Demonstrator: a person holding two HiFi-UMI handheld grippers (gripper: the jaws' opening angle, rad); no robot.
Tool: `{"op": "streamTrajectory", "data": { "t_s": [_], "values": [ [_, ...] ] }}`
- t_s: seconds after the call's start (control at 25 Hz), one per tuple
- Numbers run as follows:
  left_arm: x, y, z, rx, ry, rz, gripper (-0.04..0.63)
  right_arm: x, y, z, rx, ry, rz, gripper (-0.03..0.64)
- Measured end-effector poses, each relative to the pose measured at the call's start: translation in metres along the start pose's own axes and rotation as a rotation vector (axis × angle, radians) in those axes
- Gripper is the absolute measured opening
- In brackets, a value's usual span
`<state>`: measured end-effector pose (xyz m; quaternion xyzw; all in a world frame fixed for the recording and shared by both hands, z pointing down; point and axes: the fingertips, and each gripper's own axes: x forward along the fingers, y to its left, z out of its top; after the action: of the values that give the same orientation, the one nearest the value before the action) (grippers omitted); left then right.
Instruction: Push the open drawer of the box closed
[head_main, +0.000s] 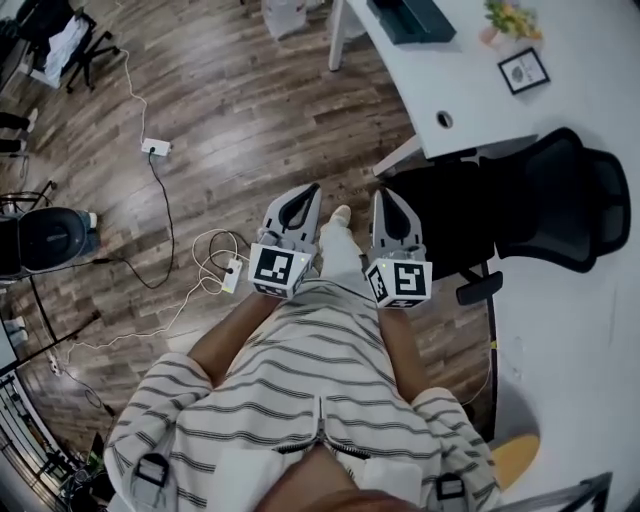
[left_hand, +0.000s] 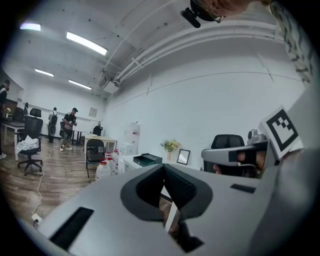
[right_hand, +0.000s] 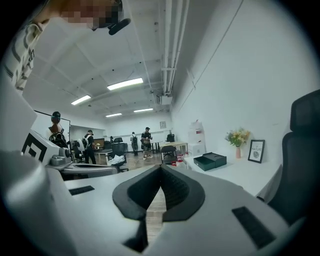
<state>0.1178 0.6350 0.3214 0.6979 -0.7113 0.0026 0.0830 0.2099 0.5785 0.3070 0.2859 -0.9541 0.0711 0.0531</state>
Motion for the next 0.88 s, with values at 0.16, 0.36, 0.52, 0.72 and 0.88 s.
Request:
{"op": "streamTrajectory", "data": {
  "t_s": [0.16,0.36,0.52,0.72,0.88],
  "values": [
    [0.039,0.019,-0.001,0.007,0.000,-0.012,0.002,0.036,-0.022,-0.002,0.015,-0.016,-0.009,0.009],
    [0.110,0.065,0.016,0.035,-0.008,-0.024,0.002,0.114,-0.055,0.011,0.034,-0.036,-0.016,0.009],
    [0.180,0.095,0.035,0.051,-0.009,-0.028,0.002,0.179,-0.096,0.035,0.044,-0.056,-0.019,0.009],
    [0.268,0.114,0.059,0.072,-0.012,-0.047,0.002,0.247,-0.151,0.063,0.053,-0.073,-0.011,0.010],
    [0.328,0.129,0.070,0.080,0.001,-0.057,0.002,0.293,-0.190,0.072,0.073,-0.068,-0.019,0.010]
  ]
}}
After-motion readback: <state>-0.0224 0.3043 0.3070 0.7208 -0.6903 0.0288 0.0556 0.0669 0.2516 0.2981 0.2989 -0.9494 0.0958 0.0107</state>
